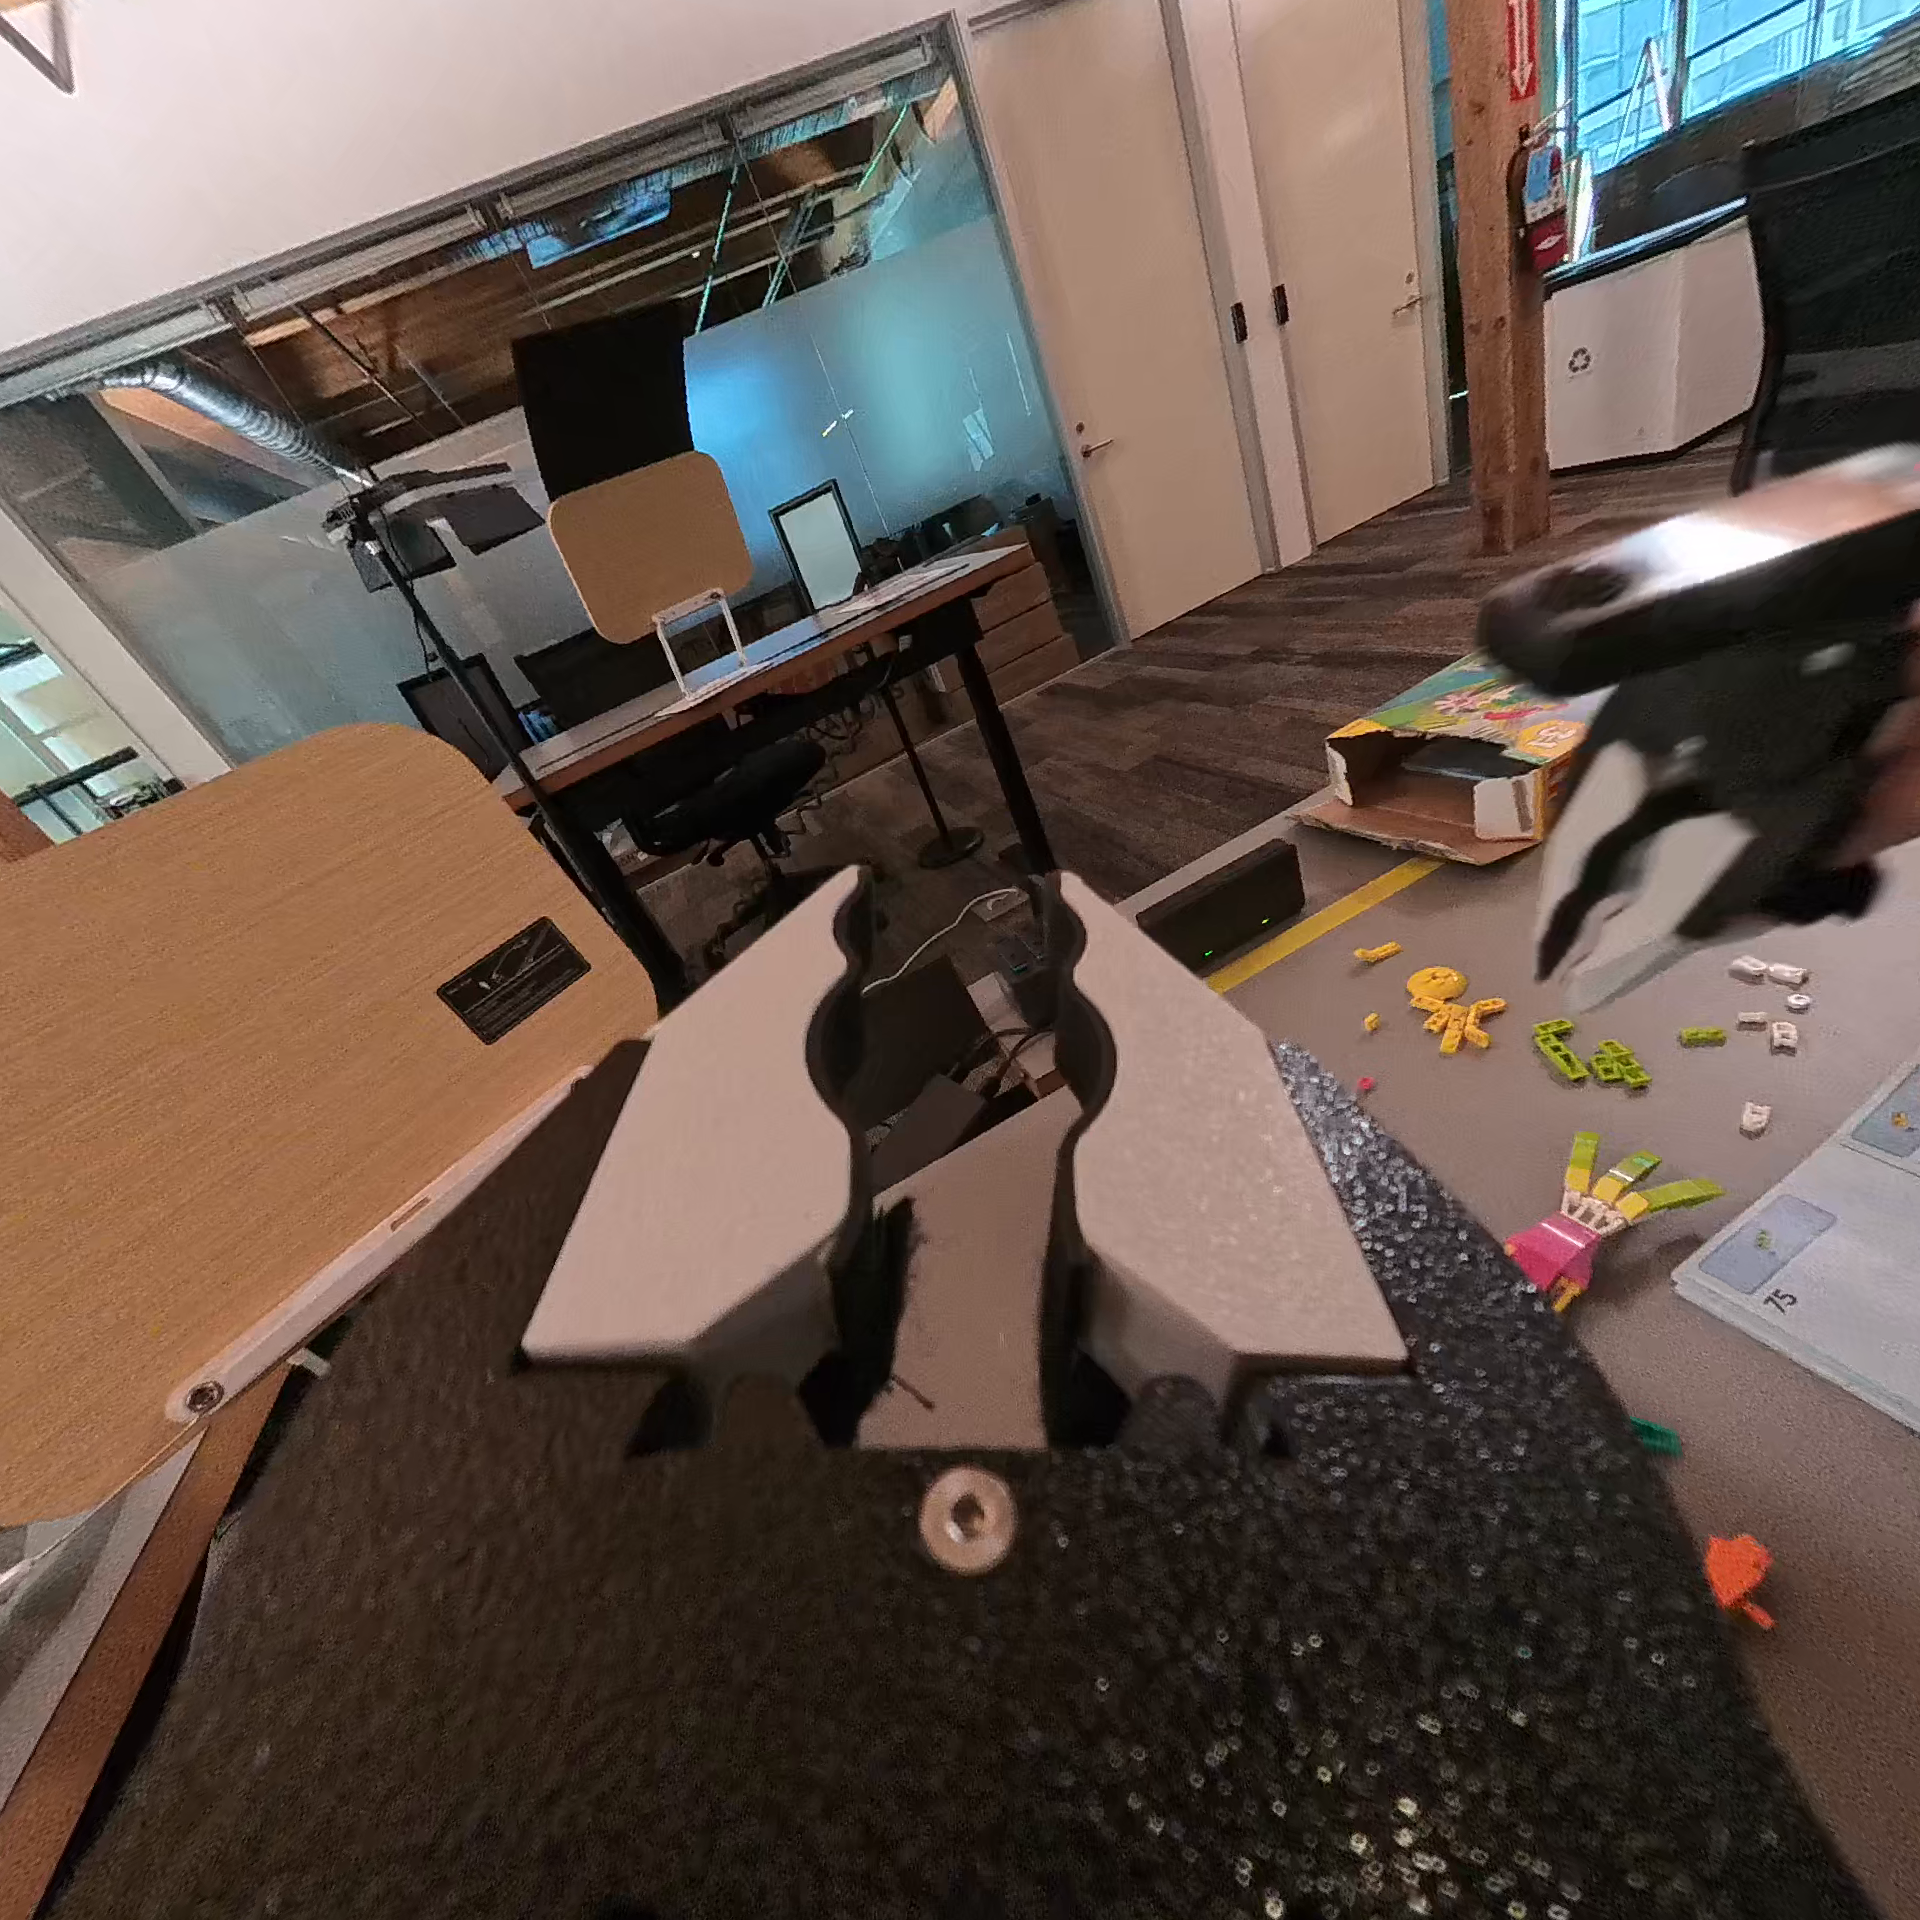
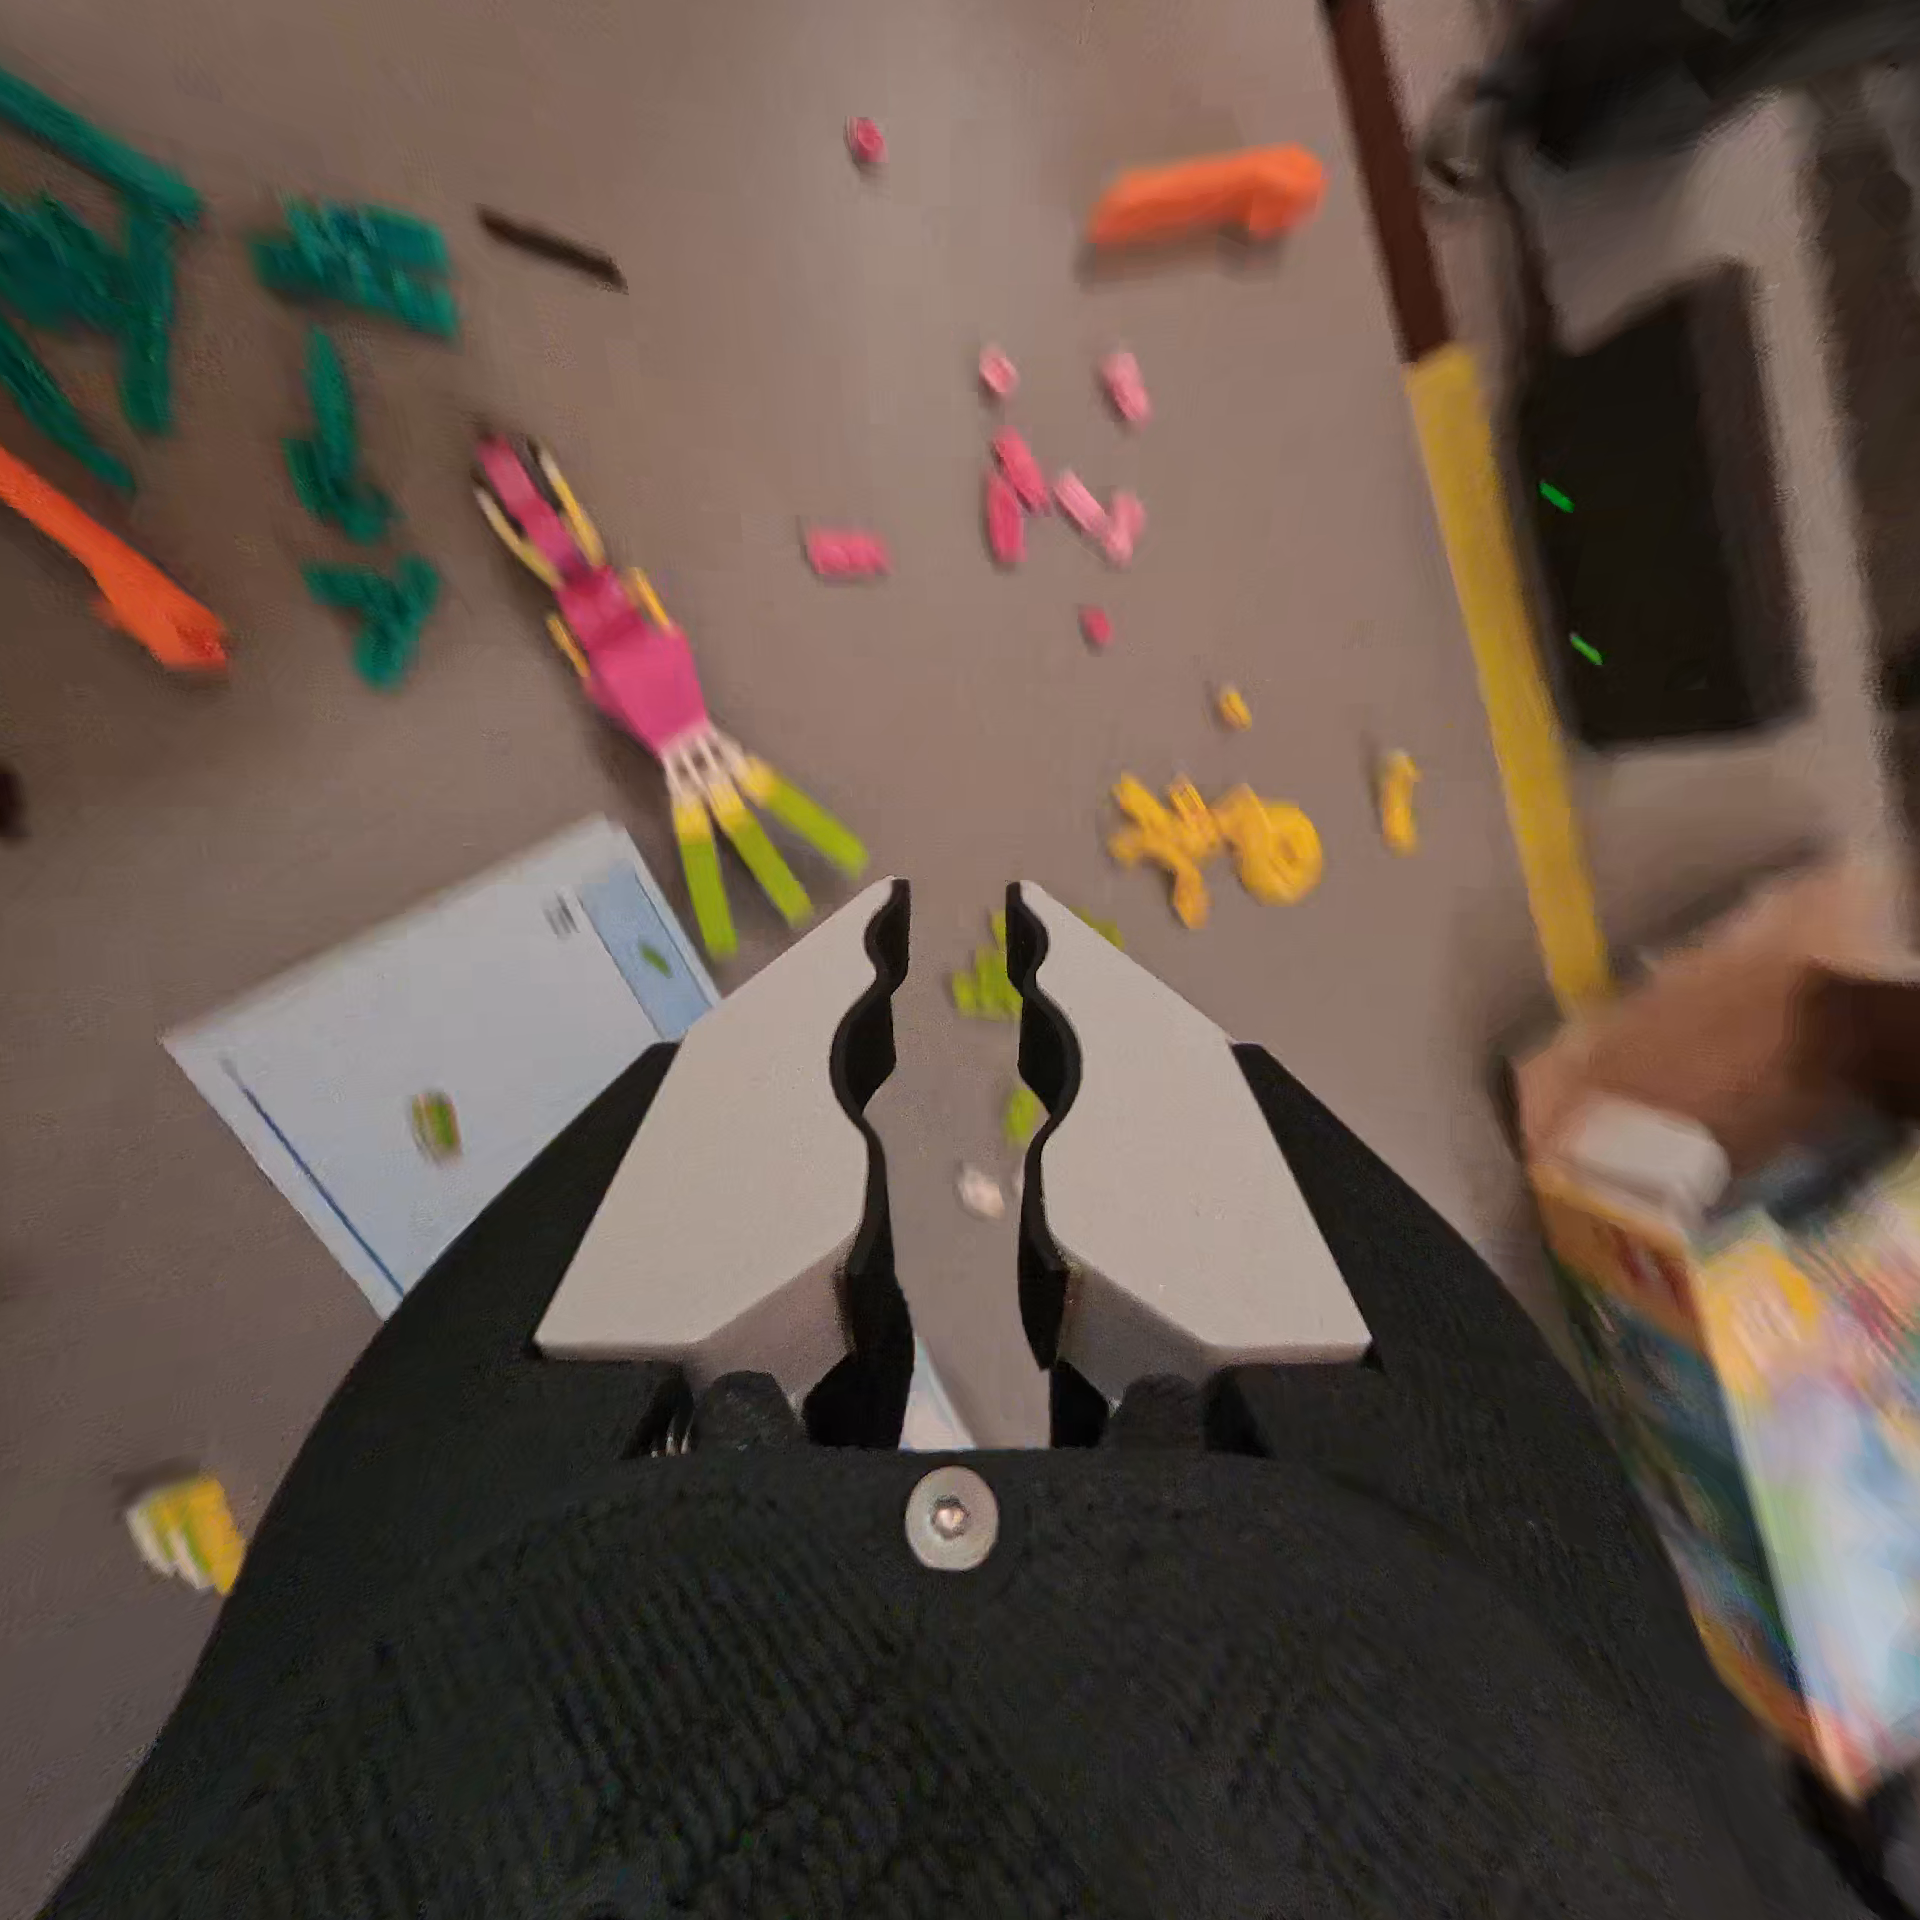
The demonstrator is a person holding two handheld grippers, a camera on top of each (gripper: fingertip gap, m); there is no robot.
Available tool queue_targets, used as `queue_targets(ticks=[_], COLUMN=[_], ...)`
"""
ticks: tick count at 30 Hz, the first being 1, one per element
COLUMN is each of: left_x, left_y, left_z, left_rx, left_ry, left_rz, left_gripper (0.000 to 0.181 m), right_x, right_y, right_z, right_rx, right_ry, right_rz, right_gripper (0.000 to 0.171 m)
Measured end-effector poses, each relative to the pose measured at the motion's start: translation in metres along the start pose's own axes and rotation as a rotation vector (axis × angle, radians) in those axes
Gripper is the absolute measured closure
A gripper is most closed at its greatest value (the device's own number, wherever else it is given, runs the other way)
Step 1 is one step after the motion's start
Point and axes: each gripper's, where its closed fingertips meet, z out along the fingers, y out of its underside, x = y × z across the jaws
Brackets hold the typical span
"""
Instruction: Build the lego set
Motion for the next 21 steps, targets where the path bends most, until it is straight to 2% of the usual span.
queue_targets(ticks=[2, 4, 7, 11, 16, 19, 21], left_x=[-0.002, -0.002, -0.002, -0.005, -0.009, -0.01, -0.01], left_y=[0.001, 0.001, -0.001, -0.004, -0.001, 0.001, 0.001], left_z=[0.0, 0.0, -0.002, -0.004, -0.004, -0.004, -0.004], left_rx=[-0.005, -0.001, 0.007, 0.027, 0.03, 0.023, 0.021], left_ry=[-0.009, -0.004, -0.003, -0.001, 0.002, 0.002, -0.001], left_rz=[0.003, -0.002, -0.001, -0.016, -0.044, -0.044, -0.038], left_gripper=[0.151, 0.151, 0.152, 0.151, 0.151, 0.151, 0.151], right_x=[-0.008, 0.0, 0.005, 0.022, 0.02, 0.02, 0.019], right_y=[-0.023, -0.028, -0.037, -0.048, -0.04, -0.042, -0.042], right_z=[0.036, 0.066, 0.097, 0.111, 0.123, 0.125, 0.121], right_rx=[-0.02, -0.059, -0.017, 0.056, -0.005, 0.002, 0.008], right_ry=[-0.137, -0.139, -0.184, -0.157, -0.199, -0.196, -0.199], right_rz=[-0.026, -0.102, -0.029, 0.065, 0.088, 0.084, 0.089], right_gripper=[0.154, 0.151, 0.148, 0.149, 0.149, 0.165, 0.165])
